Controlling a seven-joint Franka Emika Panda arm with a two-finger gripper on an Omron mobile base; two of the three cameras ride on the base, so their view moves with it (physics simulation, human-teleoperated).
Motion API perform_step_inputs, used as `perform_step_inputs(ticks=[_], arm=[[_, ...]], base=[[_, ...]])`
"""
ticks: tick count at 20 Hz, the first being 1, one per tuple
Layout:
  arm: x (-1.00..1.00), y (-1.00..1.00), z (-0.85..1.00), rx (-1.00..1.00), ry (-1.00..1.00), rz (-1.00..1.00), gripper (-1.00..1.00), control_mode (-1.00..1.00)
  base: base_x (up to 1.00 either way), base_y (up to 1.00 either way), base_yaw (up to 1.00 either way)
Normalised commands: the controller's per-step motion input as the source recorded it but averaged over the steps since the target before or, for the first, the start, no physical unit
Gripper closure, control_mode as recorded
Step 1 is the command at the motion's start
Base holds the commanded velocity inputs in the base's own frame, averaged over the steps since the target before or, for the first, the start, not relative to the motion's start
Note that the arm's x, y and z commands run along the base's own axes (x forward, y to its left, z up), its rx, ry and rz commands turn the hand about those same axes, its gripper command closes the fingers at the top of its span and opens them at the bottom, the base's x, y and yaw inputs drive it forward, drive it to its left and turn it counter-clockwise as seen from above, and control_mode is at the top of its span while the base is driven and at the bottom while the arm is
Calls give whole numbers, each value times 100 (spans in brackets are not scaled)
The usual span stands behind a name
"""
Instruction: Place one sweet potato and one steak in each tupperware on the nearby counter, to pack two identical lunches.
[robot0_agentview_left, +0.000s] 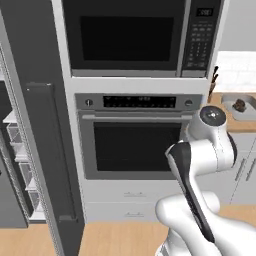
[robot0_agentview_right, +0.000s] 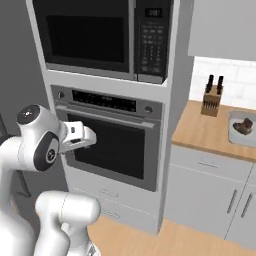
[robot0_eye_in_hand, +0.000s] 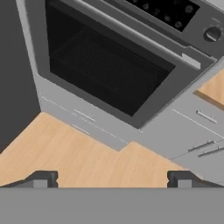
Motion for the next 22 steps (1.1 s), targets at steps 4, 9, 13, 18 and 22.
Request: perform_step_inputs(ticks=[4, 9, 13, 18, 22], arm=[[0, 0, 0, 0, 0, 0, -100, 100], [0, 0, 0, 0, 0, 0, -100, 100], [0, 0, 0, 0, 0, 0, -100, 100], [0, 0, 0, 0, 0, 0, -100, 100], [0, 0, 0, 0, 0, 0, -100, 100]], base=[[-91, 45, -21], [-100, 4, -10], [-94, 78, 0], [-15, 100, 0], [0, 100, -1]])
